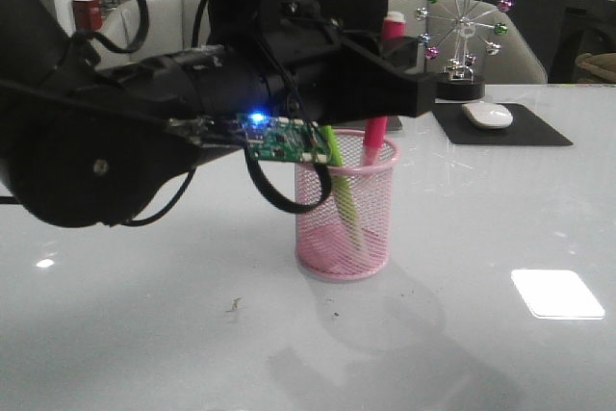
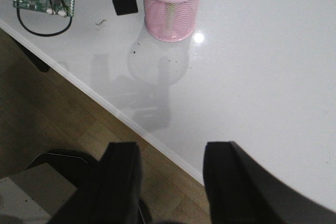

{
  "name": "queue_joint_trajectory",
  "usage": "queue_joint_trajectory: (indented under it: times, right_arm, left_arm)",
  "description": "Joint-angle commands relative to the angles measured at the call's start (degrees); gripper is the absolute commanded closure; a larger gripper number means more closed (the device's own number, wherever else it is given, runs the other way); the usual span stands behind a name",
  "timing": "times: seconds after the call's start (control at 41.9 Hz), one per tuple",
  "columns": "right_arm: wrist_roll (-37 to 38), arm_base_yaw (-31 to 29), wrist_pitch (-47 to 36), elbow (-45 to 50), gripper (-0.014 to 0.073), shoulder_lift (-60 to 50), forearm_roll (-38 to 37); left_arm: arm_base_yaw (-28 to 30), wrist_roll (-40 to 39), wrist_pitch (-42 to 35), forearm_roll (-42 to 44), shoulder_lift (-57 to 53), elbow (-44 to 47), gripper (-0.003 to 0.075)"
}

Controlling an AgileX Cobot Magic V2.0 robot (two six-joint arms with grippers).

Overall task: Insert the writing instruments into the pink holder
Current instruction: 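Lift the pink marker and lower it into the pink holder, then release the pink marker and raise the left gripper away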

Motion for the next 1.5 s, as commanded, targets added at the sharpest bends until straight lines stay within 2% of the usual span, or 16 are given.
queue_joint_trajectory:
  times: [0.0,0.143,0.215,0.286,0.406,0.501,0.74,0.835,1.002,1.265,1.48]
  right_arm:
    - [0.01,-0.39,-3.43,-1.56,0.0192,-0.27,-0.63]
    - [0.01,-0.39,-3.43,-1.56,0.0192,-0.27,-0.63]
    - [0.01,-0.39,-3.43,-1.56,0.0192,-0.27,-0.63]
    - [0.01,-0.39,-3.43,-1.56,0.0192,-0.27,-0.63]
    - [0.01,-0.39,-3.43,-1.56,0.0192,-0.27,-0.63]
    - [0.01,-0.39,-3.43,-1.56,0.0192,-0.27,-0.63]
    - [0.01,-0.39,-3.43,-1.56,0.0192,-0.27,-0.63]
    - [0.01,-0.39,-3.43,-1.56,0.0192,-0.27,-0.63]
    - [0.01,-0.39,-3.43,-1.56,0.0192,-0.27,-0.63]
    - [0.01,-0.39,-3.43,-1.56,0.0192,-0.27,-0.63]
    - [0.01,-0.39,-3.43,-1.56,0.0192,-0.27,-0.63]
  left_arm:
    - [-0.45,-0.25,-6.17,-0.56,-1.88,-1.41,0.0629]
    - [-0.45,-0.25,-5.98,-0.56,-1.54,-1.41,0.0626]
    - [-0.45,-0.25,-5.94,-0.56,-1.54,-1.41,0.0595]
    - [-0.45,-0.25,-5.94,-0.56,-1.54,-1.41,0.0528]
    - [-0.45,-0.25,-6.04,-0.56,-1.54,-1.41,0.0370]
    - [-0.45,-0.25,-6.04,-0.56,-1.54,-1.41,0.0300]
    - [-0.45,-0.25,-6.04,-0.97,-1.71,-1.41,0.0294]
    - [-0.45,-0.25,-2.86,-0.97,-4.32,-1.41,0.0294]
    - [-0.34,2.40,15.80,-0.97,-13.77,-1.75,0.0294]
    - [-0.34,4.84,63.10,-0.97,-32.93,-5.98,0.0294]
    - [-0.34,4.84,83.48,-0.97,-48.44,-6.19,0.0294]
